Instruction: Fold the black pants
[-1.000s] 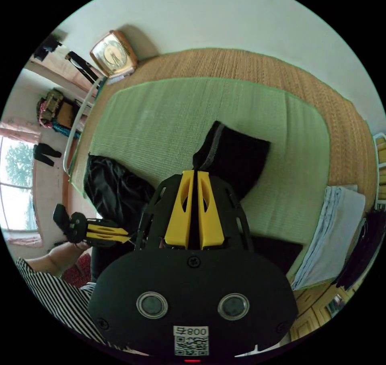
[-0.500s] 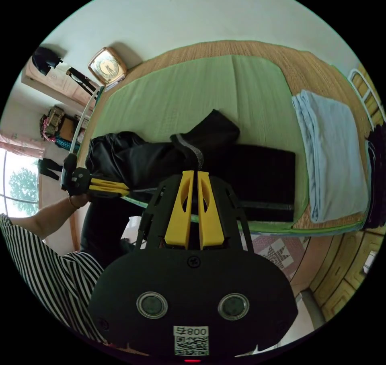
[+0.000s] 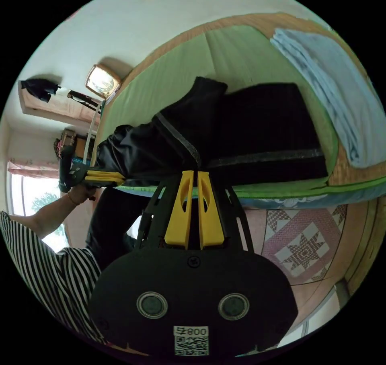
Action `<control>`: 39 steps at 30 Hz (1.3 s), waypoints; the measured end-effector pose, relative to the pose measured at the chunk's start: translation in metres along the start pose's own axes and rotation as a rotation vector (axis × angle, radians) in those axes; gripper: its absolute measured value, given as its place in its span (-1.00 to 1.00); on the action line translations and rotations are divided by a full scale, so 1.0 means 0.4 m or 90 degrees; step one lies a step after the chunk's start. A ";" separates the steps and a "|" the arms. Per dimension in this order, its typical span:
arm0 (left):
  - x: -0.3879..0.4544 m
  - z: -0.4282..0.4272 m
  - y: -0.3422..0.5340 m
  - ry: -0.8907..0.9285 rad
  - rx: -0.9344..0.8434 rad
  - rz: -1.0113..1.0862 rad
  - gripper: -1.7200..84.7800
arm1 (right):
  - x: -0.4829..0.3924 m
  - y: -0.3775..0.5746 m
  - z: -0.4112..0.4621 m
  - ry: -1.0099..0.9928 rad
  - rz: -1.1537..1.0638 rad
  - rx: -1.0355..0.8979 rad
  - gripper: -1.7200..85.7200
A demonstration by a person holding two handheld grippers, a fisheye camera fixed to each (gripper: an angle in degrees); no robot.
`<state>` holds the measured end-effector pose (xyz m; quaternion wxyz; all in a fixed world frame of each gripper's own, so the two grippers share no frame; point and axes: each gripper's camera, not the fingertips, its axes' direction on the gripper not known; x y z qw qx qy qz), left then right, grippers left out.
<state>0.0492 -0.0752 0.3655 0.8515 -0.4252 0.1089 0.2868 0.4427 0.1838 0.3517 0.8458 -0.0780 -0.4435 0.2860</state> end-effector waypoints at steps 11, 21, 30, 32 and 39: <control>0.023 -0.086 -0.178 0.135 0.162 -0.089 -0.89 | 0.060 0.119 -0.108 -0.075 -0.001 0.036 -0.92; 0.007 -0.045 -0.452 0.116 0.092 -0.152 -0.81 | 0.073 0.223 -0.199 -0.115 0.007 0.052 -0.90; 0.076 -0.097 -0.551 0.157 0.113 -0.100 -0.92 | 0.015 0.319 -0.344 0.020 -0.020 0.116 -0.83; 0.109 -0.114 -0.586 0.179 0.124 -0.070 -0.93 | -0.035 0.319 -0.372 0.043 -0.069 0.143 -0.78; 0.182 -0.134 -0.697 0.230 0.126 -0.029 -0.93 | -0.152 0.290 -0.397 0.081 -0.148 0.195 -0.72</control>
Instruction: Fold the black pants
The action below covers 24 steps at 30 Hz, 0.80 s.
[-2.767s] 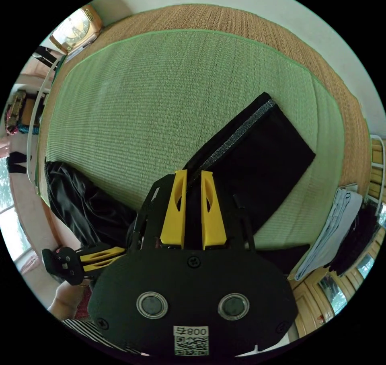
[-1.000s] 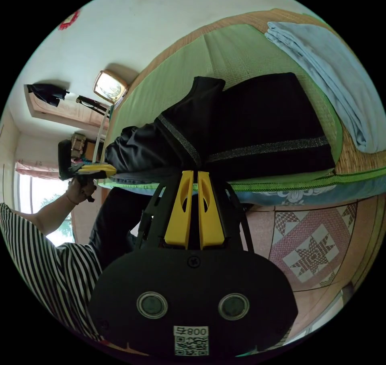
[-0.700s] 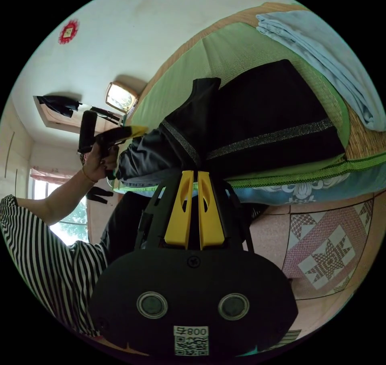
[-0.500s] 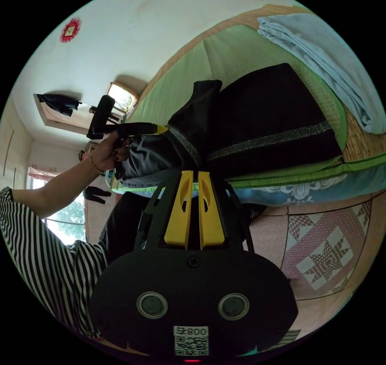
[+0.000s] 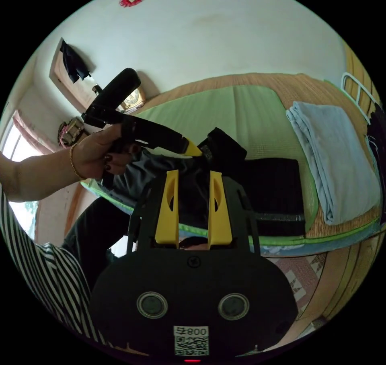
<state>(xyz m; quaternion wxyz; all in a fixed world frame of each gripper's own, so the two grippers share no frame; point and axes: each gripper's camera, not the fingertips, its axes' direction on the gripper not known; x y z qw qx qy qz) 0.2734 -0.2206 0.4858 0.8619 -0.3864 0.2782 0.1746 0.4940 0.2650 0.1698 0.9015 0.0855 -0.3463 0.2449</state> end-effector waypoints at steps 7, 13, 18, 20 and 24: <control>0.021 -0.006 -0.085 0.014 0.017 -0.003 -0.92 | 0.064 0.030 -0.068 -0.009 0.084 0.039 -0.89; -0.056 -0.028 -0.133 -0.040 0.081 -0.135 -0.86 | 0.099 0.061 -0.125 -0.028 0.096 0.045 -0.92; -0.096 -0.010 -0.188 0.002 0.106 -0.199 -0.79 | 0.110 0.078 -0.148 -0.039 0.085 0.034 -0.92; -0.095 0.016 -0.223 -0.009 0.071 -0.194 -0.80 | 0.117 0.084 -0.154 -0.046 0.085 0.030 -0.92; -0.064 0.036 -0.265 -0.058 0.038 -0.162 -0.87 | 0.147 0.098 -0.183 -0.056 0.097 0.030 -0.93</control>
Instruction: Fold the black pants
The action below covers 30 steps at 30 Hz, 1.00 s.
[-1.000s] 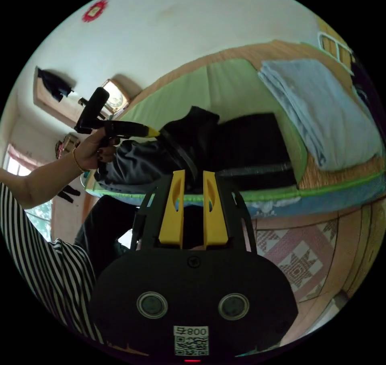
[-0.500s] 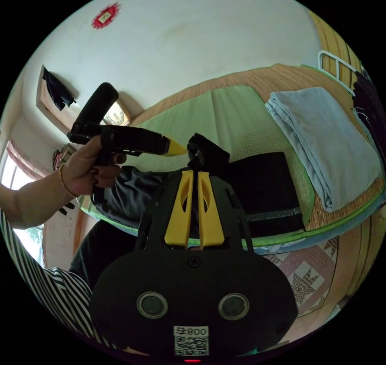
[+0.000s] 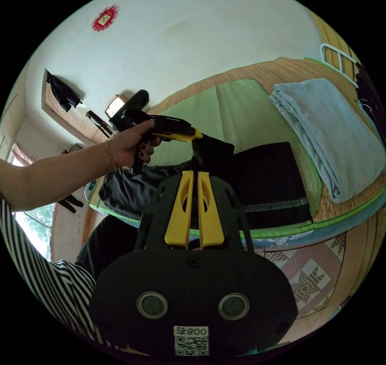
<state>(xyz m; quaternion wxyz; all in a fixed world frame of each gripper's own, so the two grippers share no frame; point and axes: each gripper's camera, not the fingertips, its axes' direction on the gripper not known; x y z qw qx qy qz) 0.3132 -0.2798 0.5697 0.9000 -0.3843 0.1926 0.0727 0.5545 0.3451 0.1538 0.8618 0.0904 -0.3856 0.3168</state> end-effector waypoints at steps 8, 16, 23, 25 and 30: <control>0.176 0.022 -0.070 0.078 0.009 0.144 -0.91 | 0.167 0.049 -0.172 -0.030 0.115 0.087 -0.93; 0.267 0.158 -0.140 0.014 -0.062 0.173 -0.91 | 0.395 0.113 -0.201 -0.080 0.280 0.097 -0.93; 0.277 0.220 -0.164 -0.015 -0.095 0.170 -0.91 | 0.493 0.130 -0.173 -0.119 0.342 0.102 -0.93; 0.279 0.232 -0.167 -0.030 -0.104 0.176 -0.91 | 0.515 0.129 -0.163 -0.119 0.352 0.102 -0.93; 0.272 0.259 -0.164 -0.074 -0.124 0.189 -0.90 | 0.556 0.130 -0.134 -0.133 0.383 0.104 -0.93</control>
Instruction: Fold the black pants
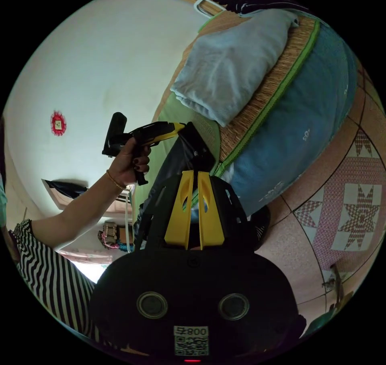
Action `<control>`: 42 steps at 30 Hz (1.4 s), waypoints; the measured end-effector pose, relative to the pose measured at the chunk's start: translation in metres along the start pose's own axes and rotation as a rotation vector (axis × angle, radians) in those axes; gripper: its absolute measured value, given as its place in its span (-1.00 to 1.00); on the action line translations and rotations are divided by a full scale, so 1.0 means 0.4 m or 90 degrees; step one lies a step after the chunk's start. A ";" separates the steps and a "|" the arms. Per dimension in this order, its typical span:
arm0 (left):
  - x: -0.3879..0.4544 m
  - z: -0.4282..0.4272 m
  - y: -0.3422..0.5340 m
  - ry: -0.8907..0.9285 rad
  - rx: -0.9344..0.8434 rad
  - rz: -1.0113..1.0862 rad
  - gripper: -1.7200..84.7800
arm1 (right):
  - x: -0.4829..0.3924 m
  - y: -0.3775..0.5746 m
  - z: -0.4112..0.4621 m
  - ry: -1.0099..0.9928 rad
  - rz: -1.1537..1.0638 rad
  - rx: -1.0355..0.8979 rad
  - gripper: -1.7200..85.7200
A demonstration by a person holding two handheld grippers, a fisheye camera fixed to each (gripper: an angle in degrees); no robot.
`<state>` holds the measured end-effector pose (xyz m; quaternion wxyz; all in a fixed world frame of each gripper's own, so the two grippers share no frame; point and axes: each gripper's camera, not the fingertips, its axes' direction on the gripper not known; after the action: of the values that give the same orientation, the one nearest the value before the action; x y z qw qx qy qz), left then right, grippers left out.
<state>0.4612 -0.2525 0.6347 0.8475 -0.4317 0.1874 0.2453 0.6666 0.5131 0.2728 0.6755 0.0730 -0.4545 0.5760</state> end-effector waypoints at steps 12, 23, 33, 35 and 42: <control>-0.048 -0.018 0.094 0.040 0.011 0.020 -0.89 | -0.043 -0.033 0.081 0.041 -0.072 -0.011 -0.96; -0.153 -0.020 0.294 -0.018 0.000 0.023 -0.95 | -0.117 -0.062 0.385 0.266 -0.223 -0.082 -0.96; -0.343 -0.160 0.791 0.066 0.101 -0.021 -0.96 | -0.111 -0.083 0.538 0.242 -0.212 -0.079 -0.96; -0.422 -0.191 0.959 0.041 0.109 -0.088 -0.95 | -0.123 -0.086 0.572 0.232 -0.216 -0.081 -0.96; -0.613 -0.321 1.342 -0.065 0.195 -0.255 -0.92 | -0.241 -0.073 0.836 0.184 -0.326 -0.184 -0.96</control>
<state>-0.0608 -0.1483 0.3495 0.9431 -0.3139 0.0902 0.0623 0.5214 0.2269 0.4108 0.8593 0.0061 -0.3979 0.3213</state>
